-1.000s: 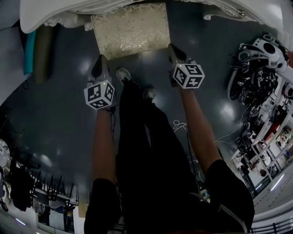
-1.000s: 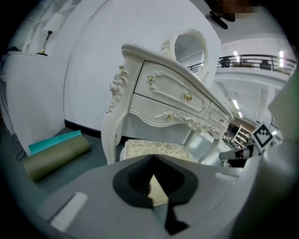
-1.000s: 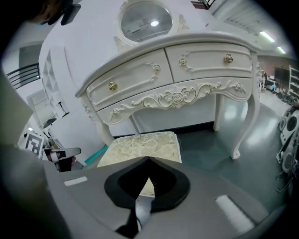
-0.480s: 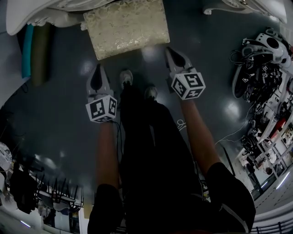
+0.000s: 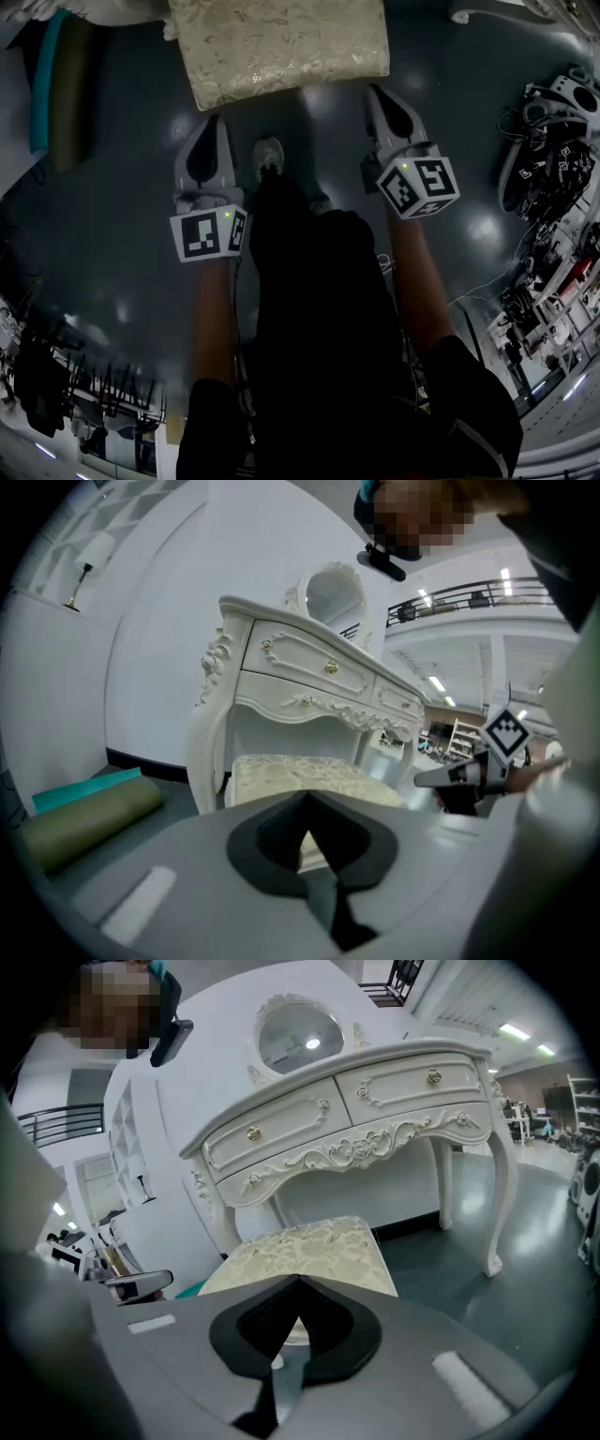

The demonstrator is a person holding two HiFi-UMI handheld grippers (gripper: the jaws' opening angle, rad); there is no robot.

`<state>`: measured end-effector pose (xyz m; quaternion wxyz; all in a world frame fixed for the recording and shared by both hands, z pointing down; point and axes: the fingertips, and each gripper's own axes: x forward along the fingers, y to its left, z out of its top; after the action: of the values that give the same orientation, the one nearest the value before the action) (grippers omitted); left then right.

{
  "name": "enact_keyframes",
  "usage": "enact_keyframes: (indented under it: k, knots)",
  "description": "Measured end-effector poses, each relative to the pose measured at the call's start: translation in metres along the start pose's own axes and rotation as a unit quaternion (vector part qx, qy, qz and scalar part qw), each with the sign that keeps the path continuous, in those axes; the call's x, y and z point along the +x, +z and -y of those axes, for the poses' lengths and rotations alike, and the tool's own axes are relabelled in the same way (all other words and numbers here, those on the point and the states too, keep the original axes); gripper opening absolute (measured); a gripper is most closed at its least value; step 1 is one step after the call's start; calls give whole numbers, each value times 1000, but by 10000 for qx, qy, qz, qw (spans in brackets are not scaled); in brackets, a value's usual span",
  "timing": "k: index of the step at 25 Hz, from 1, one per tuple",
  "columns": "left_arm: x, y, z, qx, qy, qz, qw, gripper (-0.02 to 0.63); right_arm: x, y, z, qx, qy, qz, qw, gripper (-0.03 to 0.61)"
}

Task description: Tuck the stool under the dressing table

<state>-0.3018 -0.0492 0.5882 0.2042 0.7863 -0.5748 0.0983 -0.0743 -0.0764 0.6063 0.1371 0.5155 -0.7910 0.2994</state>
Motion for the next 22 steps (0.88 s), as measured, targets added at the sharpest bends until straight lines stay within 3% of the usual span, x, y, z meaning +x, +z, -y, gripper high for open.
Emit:
enact_keyframes:
  k: [8,16,22]
  knots:
    - [2,-45,7,264,-354,331,9985,6,8,-31,0,-123,186,499,9985,-3]
    - [18,-80,14,241,-635,647,9956,5,19,-43,1,-341,466,938,9939,-3]
    - [19,-96,11,472,-515,822,9942,6,17,-51,7,-446,547,1267,9894,-2]
